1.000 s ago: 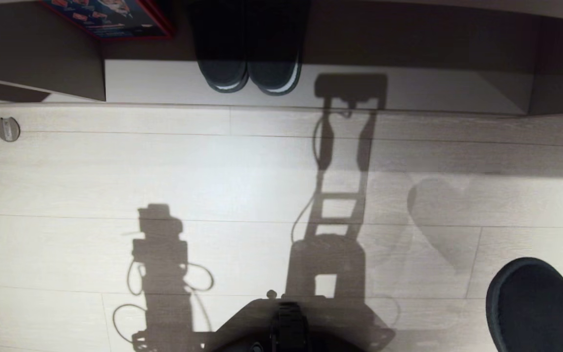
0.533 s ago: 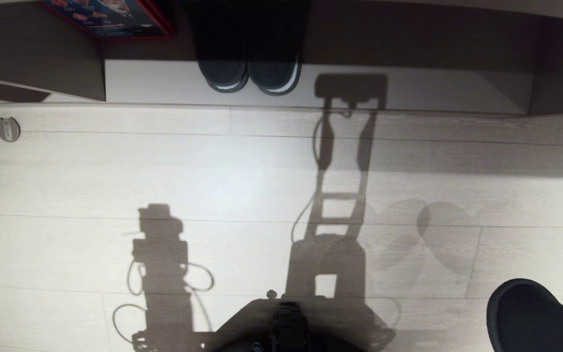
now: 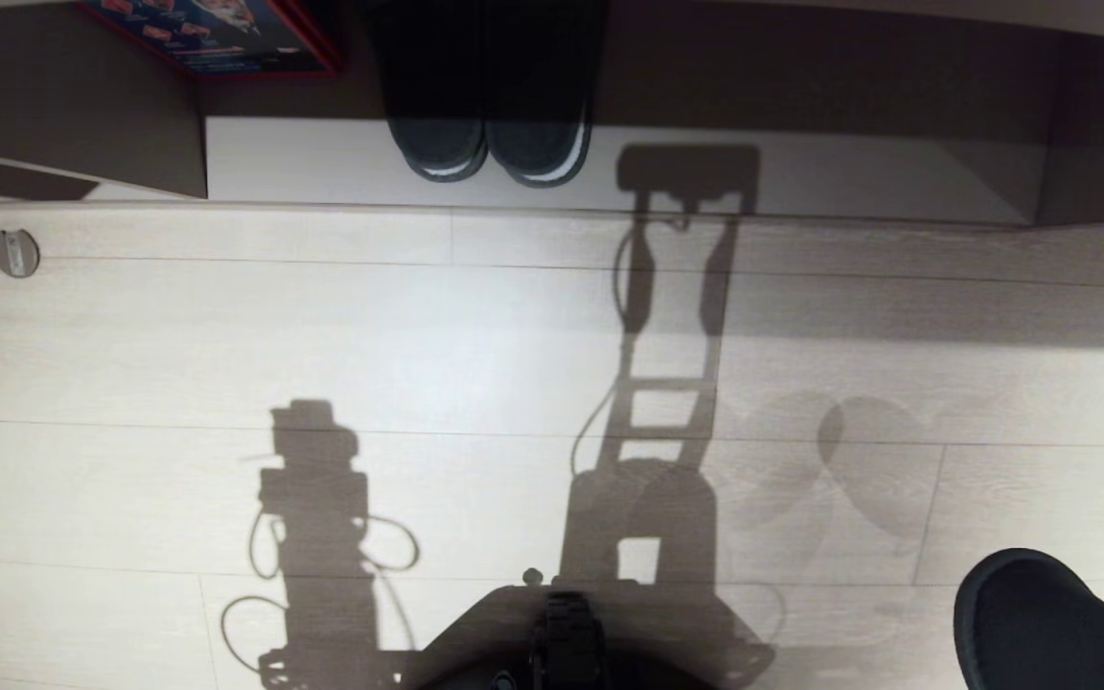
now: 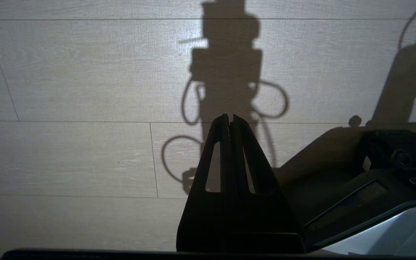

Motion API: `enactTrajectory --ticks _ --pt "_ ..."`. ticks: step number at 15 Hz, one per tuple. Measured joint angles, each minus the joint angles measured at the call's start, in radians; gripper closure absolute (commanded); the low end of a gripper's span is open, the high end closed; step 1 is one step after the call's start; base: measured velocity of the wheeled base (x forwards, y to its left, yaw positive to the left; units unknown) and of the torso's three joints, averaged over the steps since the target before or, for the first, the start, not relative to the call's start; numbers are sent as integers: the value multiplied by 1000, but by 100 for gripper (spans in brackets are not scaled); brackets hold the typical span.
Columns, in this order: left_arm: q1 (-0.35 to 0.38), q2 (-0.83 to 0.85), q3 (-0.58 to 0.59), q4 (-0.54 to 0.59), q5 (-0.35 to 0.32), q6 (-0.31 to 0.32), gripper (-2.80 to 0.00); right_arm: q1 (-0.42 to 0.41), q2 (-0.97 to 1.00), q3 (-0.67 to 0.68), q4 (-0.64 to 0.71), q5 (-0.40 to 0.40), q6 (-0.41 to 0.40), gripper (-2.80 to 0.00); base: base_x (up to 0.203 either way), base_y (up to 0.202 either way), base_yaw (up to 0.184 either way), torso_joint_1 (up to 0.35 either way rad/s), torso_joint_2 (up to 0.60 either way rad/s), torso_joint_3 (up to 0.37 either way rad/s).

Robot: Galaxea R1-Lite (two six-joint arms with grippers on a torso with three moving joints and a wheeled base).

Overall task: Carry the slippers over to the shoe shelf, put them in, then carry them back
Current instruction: Place the slippers on the floor

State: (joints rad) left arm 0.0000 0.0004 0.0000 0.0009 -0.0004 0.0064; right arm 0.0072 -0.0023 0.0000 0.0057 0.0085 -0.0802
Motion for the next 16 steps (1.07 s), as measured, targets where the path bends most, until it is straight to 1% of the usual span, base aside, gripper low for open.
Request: enactTrajectory --ticks 3,16 --pt "0 0 0 0 0 -2 0 0 0 0 1 0 0 0 0 0 0 -2 1 107" --pt "0 -1 0 0 0 -6 0 0 0 0 1 -1 10 0 0 0 0 2 1 199"
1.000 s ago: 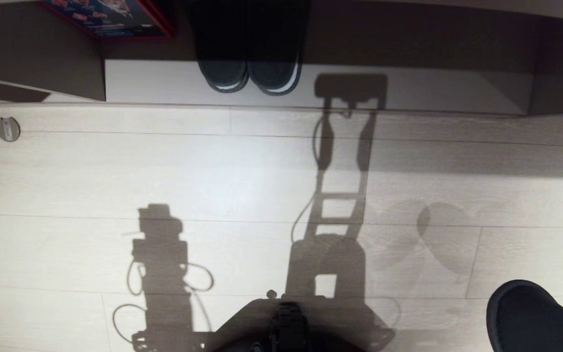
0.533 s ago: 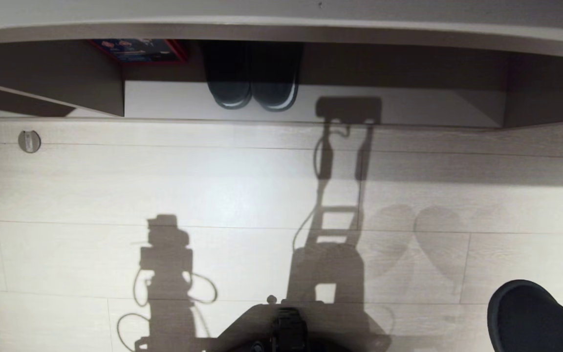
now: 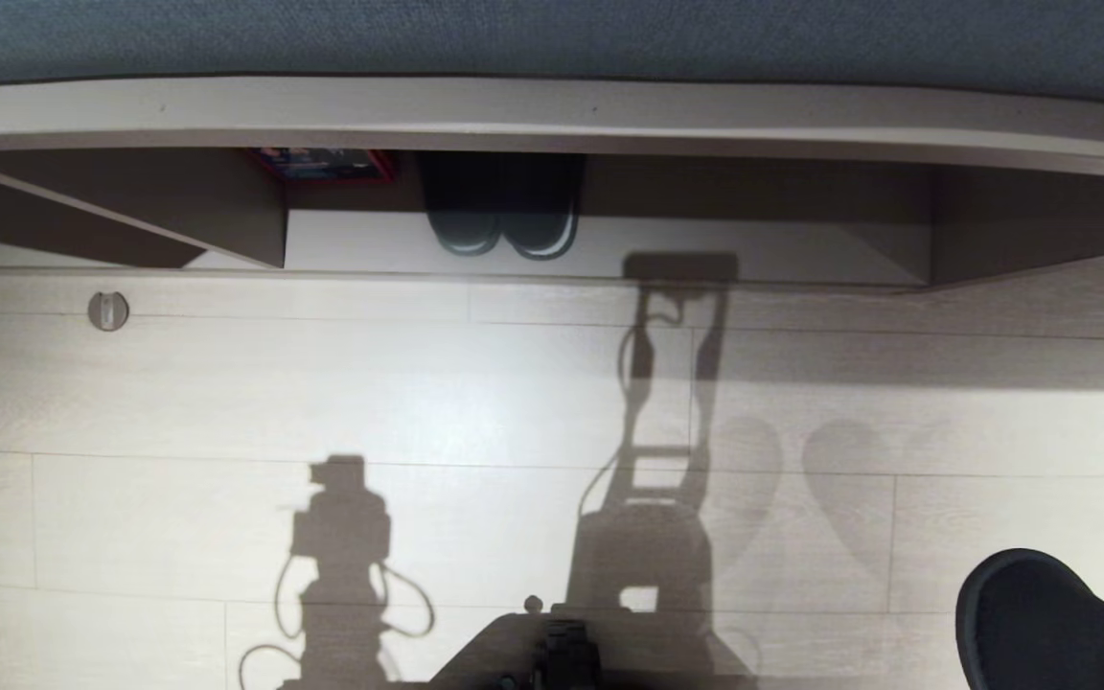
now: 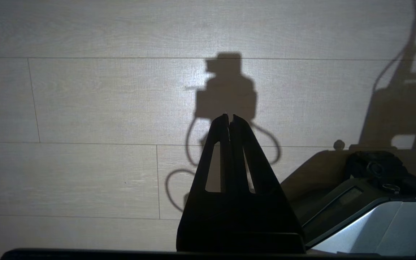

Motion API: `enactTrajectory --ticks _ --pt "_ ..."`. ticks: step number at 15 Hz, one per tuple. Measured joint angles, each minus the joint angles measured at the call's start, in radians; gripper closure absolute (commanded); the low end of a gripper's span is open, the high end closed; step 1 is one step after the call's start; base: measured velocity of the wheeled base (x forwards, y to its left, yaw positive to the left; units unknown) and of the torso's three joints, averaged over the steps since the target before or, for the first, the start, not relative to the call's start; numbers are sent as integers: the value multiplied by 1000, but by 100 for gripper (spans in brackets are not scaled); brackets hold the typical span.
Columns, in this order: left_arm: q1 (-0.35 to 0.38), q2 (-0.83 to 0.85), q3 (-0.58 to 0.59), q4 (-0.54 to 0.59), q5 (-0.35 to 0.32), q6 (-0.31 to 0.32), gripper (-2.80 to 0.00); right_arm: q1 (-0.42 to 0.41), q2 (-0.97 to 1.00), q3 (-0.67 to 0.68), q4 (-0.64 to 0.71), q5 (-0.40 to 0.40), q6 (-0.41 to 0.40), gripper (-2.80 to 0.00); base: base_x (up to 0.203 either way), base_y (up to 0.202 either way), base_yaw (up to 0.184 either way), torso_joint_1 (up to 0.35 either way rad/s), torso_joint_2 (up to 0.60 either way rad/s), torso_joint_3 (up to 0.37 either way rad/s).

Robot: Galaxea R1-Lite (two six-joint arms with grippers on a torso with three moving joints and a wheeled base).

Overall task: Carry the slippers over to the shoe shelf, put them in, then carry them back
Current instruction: Place the slippers on the floor

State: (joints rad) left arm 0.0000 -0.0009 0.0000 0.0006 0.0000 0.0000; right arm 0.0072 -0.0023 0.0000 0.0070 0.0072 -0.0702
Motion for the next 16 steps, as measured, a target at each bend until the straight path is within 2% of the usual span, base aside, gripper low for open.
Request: enactTrajectory --ticks 16 --pt "0 1 0 0 -1 0 0 0 1 0 -1 -1 -6 0 0 0 0 3 3 201"
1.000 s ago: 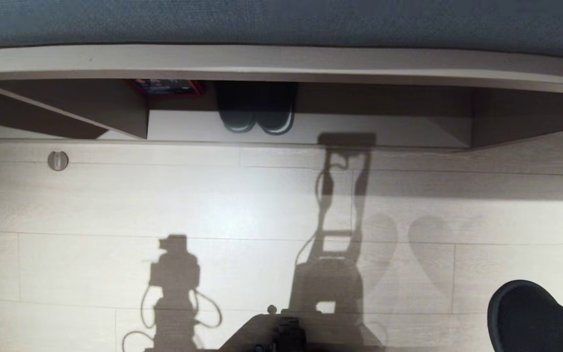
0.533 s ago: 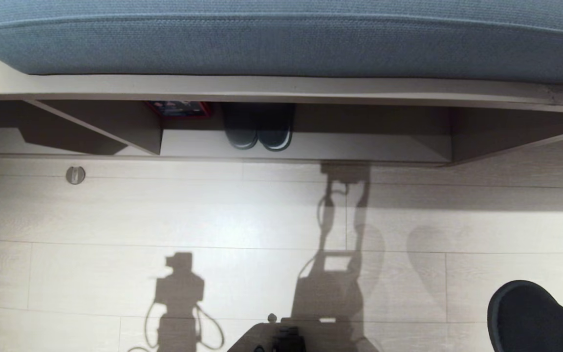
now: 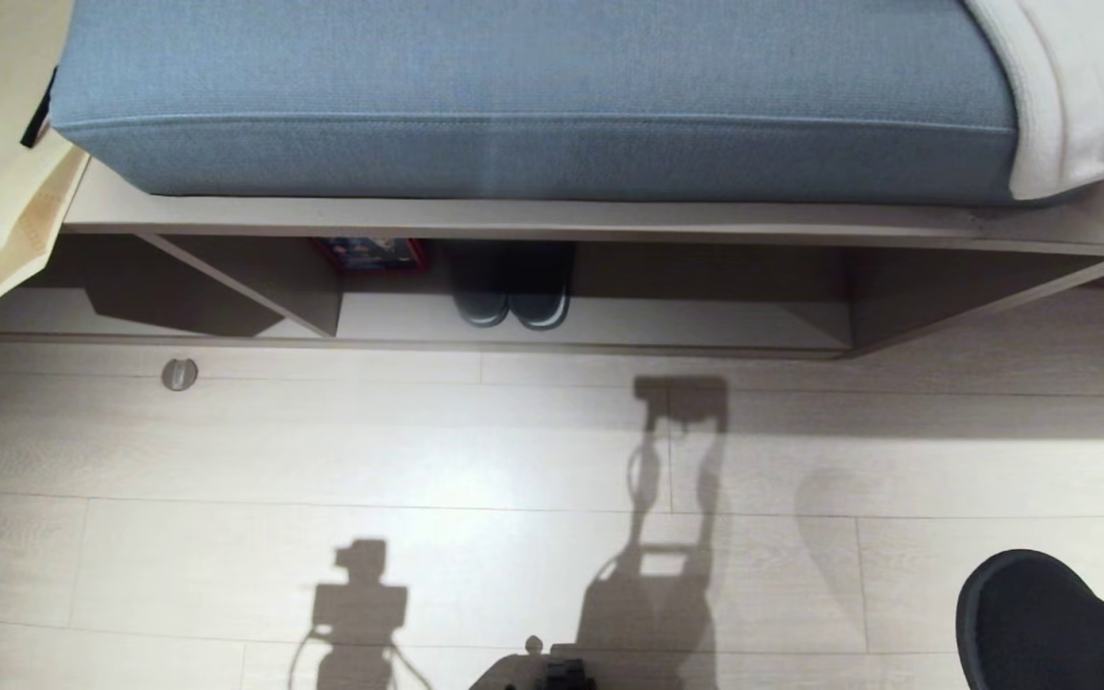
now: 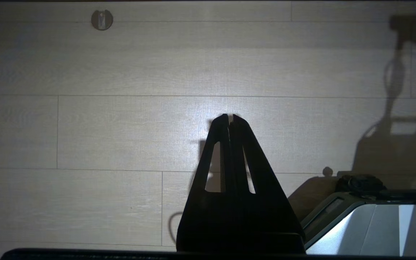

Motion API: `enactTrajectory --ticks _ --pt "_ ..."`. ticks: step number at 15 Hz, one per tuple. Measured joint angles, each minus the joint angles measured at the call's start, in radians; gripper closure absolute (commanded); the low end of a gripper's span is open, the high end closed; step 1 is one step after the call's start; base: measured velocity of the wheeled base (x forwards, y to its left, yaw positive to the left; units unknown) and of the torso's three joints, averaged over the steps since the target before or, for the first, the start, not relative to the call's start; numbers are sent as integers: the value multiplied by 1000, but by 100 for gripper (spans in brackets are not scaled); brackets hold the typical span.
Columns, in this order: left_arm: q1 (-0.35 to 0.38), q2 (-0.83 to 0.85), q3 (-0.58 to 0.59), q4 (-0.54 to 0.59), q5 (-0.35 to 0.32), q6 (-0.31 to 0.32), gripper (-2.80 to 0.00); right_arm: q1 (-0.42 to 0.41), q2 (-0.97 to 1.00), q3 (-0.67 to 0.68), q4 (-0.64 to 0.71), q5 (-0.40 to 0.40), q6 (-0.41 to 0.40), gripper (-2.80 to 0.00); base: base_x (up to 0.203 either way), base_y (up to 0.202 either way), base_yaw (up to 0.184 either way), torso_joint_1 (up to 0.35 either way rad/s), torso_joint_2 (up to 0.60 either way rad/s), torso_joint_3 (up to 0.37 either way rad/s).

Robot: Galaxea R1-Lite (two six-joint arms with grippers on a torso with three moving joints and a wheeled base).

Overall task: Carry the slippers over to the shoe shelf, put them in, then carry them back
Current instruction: Place the slippers on the floor

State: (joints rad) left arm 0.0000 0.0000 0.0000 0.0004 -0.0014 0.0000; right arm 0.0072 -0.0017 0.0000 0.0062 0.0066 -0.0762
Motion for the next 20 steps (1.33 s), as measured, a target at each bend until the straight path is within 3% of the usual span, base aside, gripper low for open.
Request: enactTrajectory --ticks 20 --pt "0 0 0 0 0 -1 0 0 1 0 0 -2 5 0 0 0 0 3 1 203"
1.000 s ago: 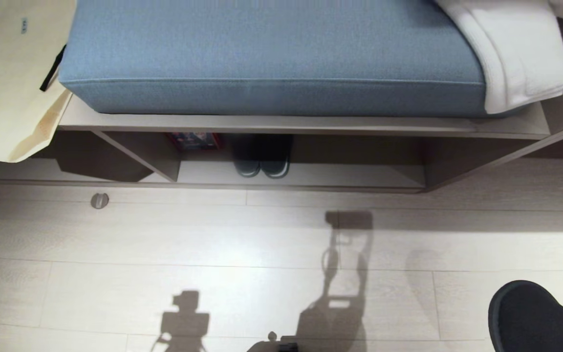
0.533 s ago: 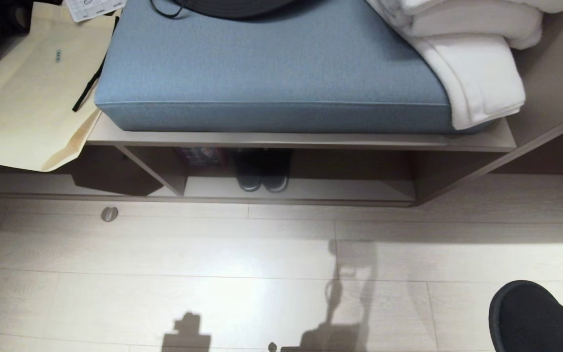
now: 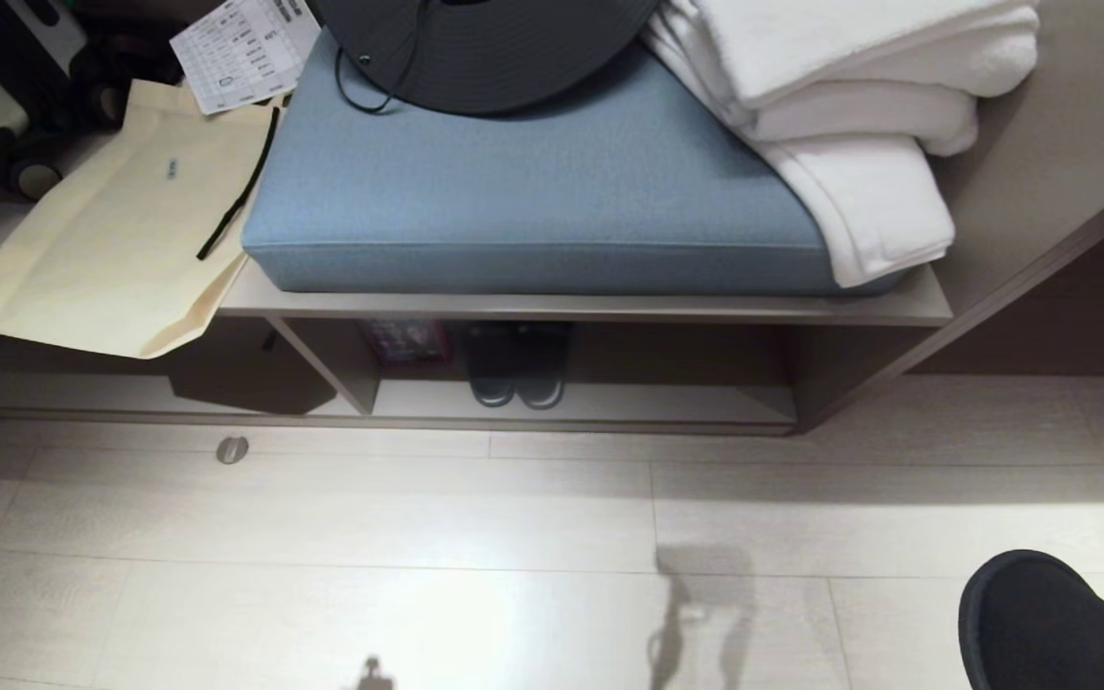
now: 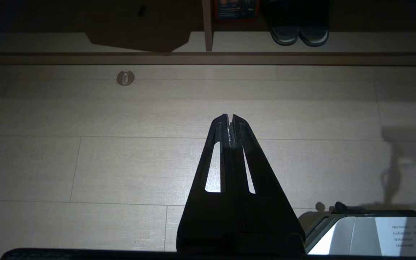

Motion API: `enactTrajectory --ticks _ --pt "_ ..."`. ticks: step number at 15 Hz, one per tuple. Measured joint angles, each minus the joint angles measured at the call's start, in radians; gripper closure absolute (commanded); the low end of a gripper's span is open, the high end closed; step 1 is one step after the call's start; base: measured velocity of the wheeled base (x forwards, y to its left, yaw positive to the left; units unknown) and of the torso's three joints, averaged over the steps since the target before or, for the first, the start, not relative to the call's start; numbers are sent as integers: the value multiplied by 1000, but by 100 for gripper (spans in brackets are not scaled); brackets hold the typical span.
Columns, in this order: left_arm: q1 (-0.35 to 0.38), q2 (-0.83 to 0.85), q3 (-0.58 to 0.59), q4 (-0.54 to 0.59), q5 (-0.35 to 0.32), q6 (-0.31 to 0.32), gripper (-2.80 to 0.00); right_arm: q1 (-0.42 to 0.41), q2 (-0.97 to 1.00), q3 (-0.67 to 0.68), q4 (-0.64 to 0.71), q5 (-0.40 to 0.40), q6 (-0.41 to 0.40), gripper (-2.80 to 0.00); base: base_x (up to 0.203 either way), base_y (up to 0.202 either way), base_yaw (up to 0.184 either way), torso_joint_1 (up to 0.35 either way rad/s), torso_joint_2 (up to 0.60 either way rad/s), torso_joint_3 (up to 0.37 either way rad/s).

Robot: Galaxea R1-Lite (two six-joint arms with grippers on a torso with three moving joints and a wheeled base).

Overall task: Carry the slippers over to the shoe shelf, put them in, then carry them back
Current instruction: Place the slippers on the floor

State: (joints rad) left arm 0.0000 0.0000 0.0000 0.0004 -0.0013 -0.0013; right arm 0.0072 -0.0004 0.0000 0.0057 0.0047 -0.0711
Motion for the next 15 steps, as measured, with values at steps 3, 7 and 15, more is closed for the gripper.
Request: enactTrajectory --ticks 3,7,15 --pt "0 0 0 0 0 0 0 0 0 0 0 0 0 0 0 0 0 3 3 198" --pt "0 0 0 0 0 0 0 0 0 0 0 -1 0 0 0 0 0 1 -1 201" --pt "0 0 0 -2 0 0 0 0 0 0 1 -2 3 0 0 0 0 1 -1 203"
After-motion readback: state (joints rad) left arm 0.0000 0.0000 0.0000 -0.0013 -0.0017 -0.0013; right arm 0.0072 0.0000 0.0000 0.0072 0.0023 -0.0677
